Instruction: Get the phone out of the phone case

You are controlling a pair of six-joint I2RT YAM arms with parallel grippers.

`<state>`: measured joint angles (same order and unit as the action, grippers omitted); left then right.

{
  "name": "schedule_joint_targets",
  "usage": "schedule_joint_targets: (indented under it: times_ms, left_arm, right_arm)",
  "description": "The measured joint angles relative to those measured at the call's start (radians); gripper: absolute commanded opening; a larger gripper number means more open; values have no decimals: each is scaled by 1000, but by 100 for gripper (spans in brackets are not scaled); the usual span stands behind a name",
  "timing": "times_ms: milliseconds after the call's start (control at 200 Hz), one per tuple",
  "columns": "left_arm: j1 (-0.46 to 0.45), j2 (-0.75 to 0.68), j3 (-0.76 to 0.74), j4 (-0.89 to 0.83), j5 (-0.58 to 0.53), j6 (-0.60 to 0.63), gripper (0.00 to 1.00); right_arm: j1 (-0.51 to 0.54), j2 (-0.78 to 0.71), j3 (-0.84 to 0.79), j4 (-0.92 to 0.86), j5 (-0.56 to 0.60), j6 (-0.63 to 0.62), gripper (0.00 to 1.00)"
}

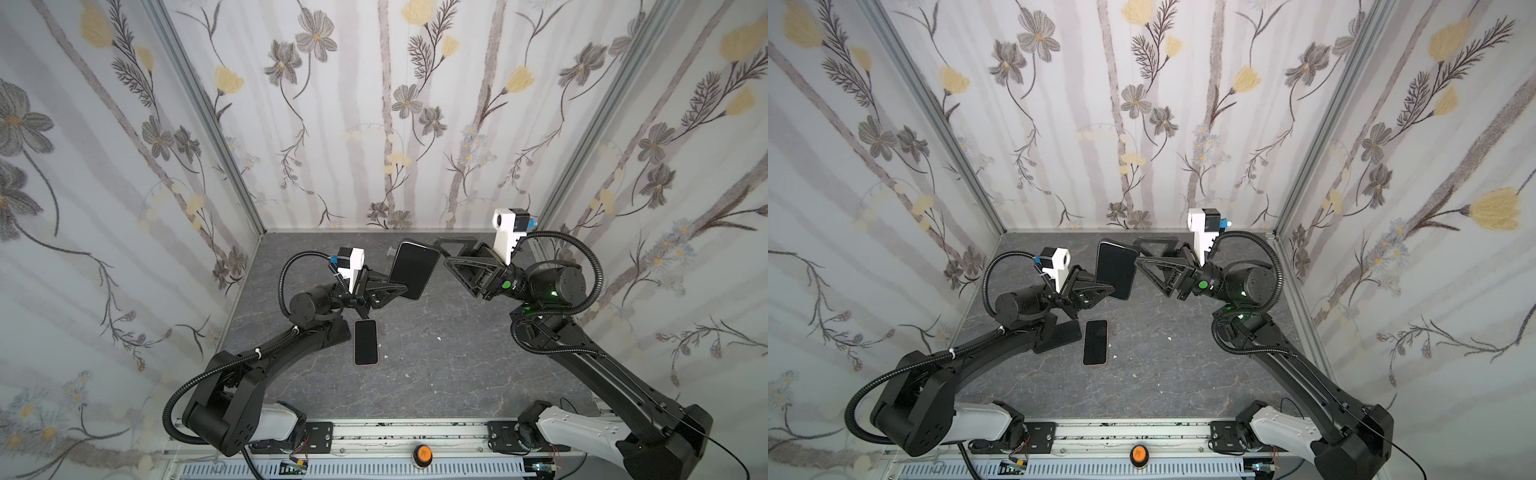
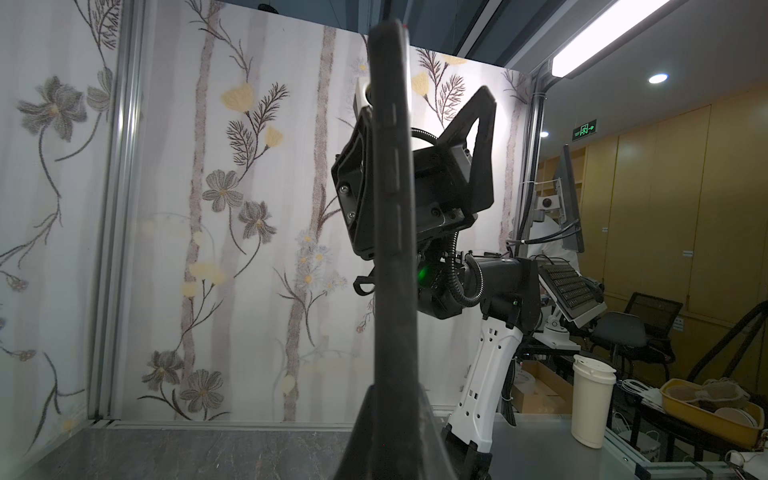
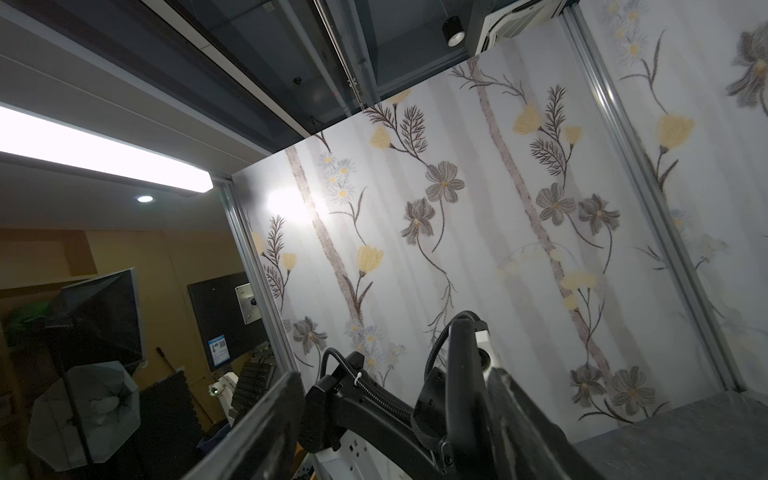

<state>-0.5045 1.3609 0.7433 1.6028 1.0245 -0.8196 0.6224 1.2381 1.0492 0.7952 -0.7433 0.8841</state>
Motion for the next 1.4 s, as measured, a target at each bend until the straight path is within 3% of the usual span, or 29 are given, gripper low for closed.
schedule_joint_targets:
  times_ms: [205, 415, 685, 1194, 1404]
  left_arm:
    - [1, -16, -5, -2, -91, -19, 0]
    - [-8, -29, -3, -3, -175, -47, 0]
    - [-22, -30, 7, -3, -214, -63, 0]
    - [-48, -25, 11, -9, -252, -70, 0]
    - [-48, -24, 10, -14, -253, -70, 0]
  right_arm:
    - [8, -73, -76, -168, 133, -243, 73]
    - [49, -45, -101, -214, 210, -369, 64]
    - [87, 29, -72, -197, 218, -422, 50]
    - [137, 150, -12, -77, 180, -414, 28]
    - [142, 153, -11, -73, 171, -414, 14]
